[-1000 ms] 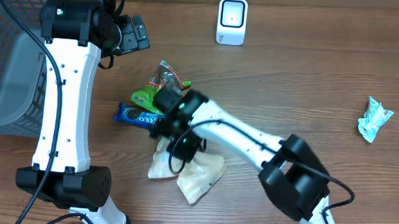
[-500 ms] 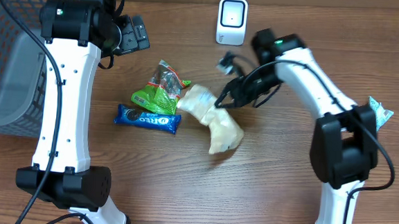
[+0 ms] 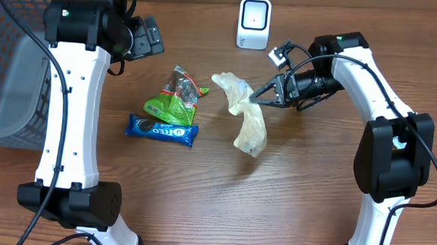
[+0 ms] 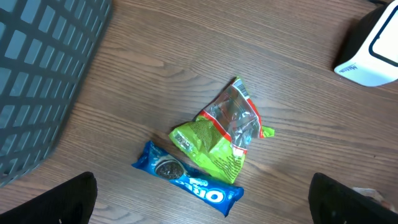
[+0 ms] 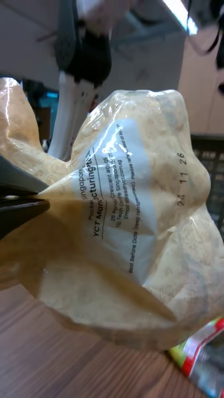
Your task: Scan the item barcode
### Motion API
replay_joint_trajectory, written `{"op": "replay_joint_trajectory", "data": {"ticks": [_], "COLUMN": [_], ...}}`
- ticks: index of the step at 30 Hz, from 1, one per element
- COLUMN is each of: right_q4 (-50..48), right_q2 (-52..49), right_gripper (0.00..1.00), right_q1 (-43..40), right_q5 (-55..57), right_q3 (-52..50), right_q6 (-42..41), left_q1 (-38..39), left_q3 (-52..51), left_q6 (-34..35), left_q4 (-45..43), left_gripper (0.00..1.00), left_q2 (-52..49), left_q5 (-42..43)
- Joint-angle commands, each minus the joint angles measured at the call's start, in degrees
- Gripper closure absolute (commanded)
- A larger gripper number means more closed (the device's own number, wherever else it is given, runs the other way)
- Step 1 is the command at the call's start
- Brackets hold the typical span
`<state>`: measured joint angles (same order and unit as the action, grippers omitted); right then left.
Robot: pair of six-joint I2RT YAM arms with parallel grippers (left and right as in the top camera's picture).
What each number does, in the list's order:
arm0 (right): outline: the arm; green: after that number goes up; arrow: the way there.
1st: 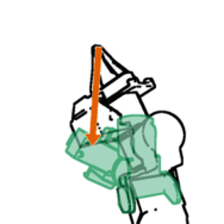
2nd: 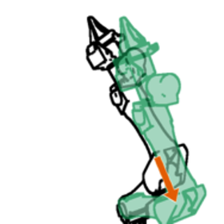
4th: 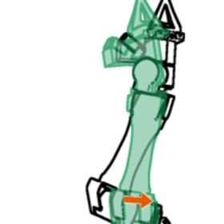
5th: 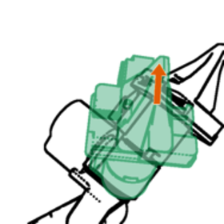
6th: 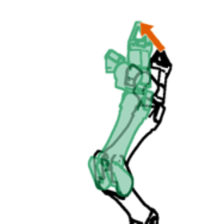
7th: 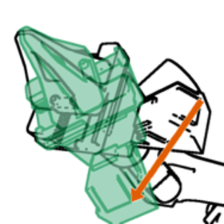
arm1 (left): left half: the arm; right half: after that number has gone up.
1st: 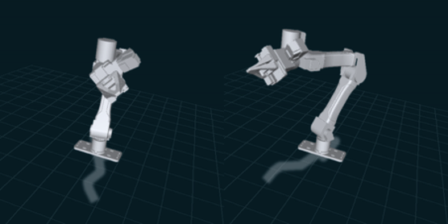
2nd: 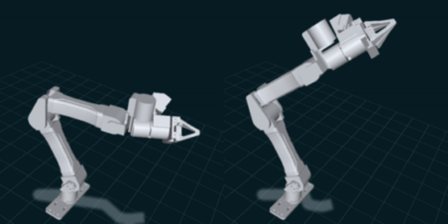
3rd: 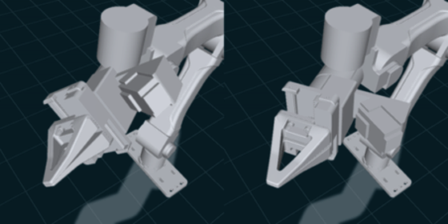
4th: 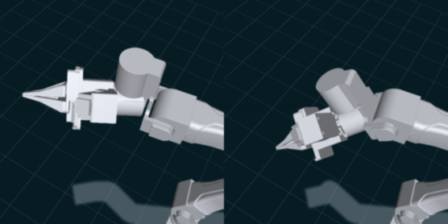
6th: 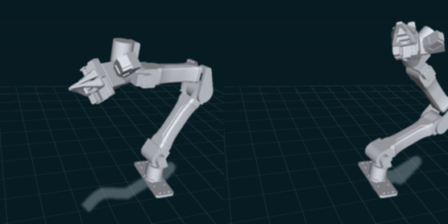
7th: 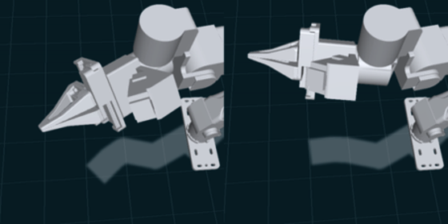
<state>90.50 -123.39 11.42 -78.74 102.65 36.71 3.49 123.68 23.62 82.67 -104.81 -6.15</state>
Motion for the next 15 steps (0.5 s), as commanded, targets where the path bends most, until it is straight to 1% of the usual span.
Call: {"op": "replay_joint_trajectory", "data": {"ticks": [1,3,5,10,11,12,15], "right_q4": [0.6,-0.6,-3.4,-13.3,-14.1,-14.4,-14.3], "right_q2": [1.3,1.2,1.0,0.9,0.9,0.9,0.9], "right_gripper": [0.96,0.96,0.96,0.96,0.89,0.76,0.64], "right_q1": [-0.6,-1.2,-1.6,-0.9,-0.5,-0.2,0.3], "right_q5": [-7.4,-4.9,1.0,25.8,30.6,35.1,38.9], "right_q3": [0.9,0.9,0.8,-1.1,-1.5,-1.5,-1.3], "right_q6": [0.6,-3.0,-7.0,-25.0,-27.4,-28.9,-29.5], "left_q1": [-0.1,-0.1,-0.1,-0.1,-0.1,-0.1,-0.1], "left_q3": [0.2,0.2,0.2,0.2,0.2,0.2,0.2], "left_q6": [-0.9,-0.9,-0.9,-0.9,-0.9,-0.9,-0.9], "left_q4": [-0.2,-0.2,-0.2,-0.2,-0.2,-0.2,-0.2], "left_gripper": [0.00,0.00,0.00,0.00,0.00,0.00,0.00], "left_q2": [-0.6,-0.6,-0.6,-0.6,-0.6,-0.6,-0.6], "left_q5": [0.2,0.2,0.2,0.2,0.2,0.2,0.2]}}
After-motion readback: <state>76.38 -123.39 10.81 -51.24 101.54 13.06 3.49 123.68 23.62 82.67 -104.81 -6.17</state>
